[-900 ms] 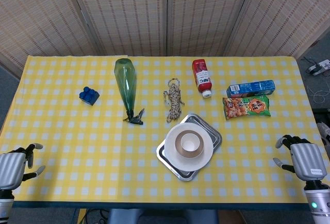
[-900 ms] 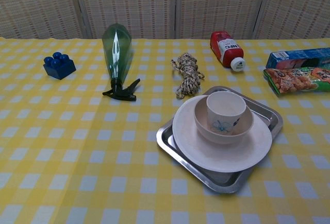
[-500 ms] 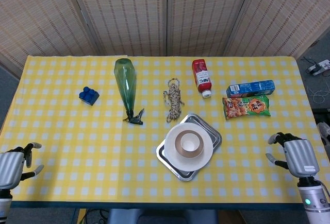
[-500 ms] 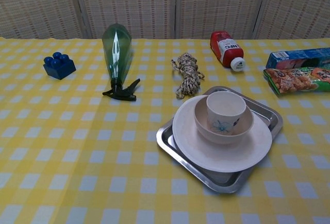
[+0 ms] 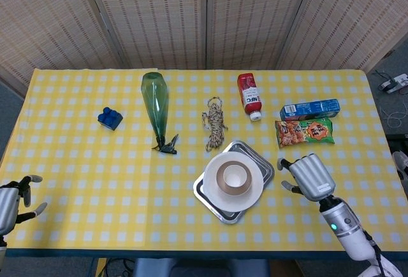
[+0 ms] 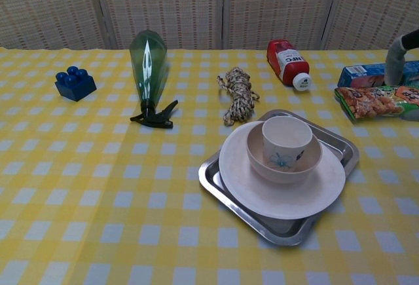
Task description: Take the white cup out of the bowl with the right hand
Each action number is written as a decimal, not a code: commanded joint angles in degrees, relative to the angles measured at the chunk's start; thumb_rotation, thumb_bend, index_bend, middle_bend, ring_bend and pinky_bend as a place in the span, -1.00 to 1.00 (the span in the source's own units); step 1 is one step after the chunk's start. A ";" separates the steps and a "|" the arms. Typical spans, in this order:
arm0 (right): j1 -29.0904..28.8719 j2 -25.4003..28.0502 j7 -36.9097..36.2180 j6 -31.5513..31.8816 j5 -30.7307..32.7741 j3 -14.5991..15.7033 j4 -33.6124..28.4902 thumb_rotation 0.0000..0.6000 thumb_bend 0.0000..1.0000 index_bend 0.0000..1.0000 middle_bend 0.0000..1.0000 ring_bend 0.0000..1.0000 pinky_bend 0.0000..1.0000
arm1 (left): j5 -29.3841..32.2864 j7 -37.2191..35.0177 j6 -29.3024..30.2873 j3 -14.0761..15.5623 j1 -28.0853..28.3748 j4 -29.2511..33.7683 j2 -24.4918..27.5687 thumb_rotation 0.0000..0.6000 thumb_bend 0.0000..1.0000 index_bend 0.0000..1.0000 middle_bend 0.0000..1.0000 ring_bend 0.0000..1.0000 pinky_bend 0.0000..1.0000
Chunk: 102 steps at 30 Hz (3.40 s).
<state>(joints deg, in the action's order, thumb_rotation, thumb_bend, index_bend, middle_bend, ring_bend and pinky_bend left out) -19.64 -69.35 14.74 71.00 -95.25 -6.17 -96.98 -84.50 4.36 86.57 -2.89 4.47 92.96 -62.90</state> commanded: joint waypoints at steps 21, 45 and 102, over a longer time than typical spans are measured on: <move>-11.60 -7.53 16.61 -16.03 10.95 -1.15 -4.02 1.00 -0.65 -0.01 1.00 1.00 1.00 | 3.45 -1.92 -0.38 -1.34 -0.81 0.94 2.21 1.00 -1.00 -0.08 0.43 0.10 0.29; -18.44 -11.02 25.65 -20.58 22.81 0.09 -3.59 1.00 -0.45 0.09 1.00 1.00 1.00 | 5.96 -3.93 -0.94 -2.60 -1.13 0.69 3.37 1.00 -1.00 -0.08 0.43 0.09 0.29; -9.58 14.59 20.37 -17.76 20.12 14.65 -21.40 1.00 -0.35 0.30 0.98 1.00 1.00 | 3.12 -0.36 -0.71 -1.28 -0.95 1.73 2.48 1.00 -1.00 -0.08 0.43 0.10 0.29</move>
<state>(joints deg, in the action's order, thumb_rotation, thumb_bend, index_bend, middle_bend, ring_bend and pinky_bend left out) -29.10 -54.87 35.16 53.73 -75.40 8.19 -118.58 -81.38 3.99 85.86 -4.17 3.52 94.68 -60.42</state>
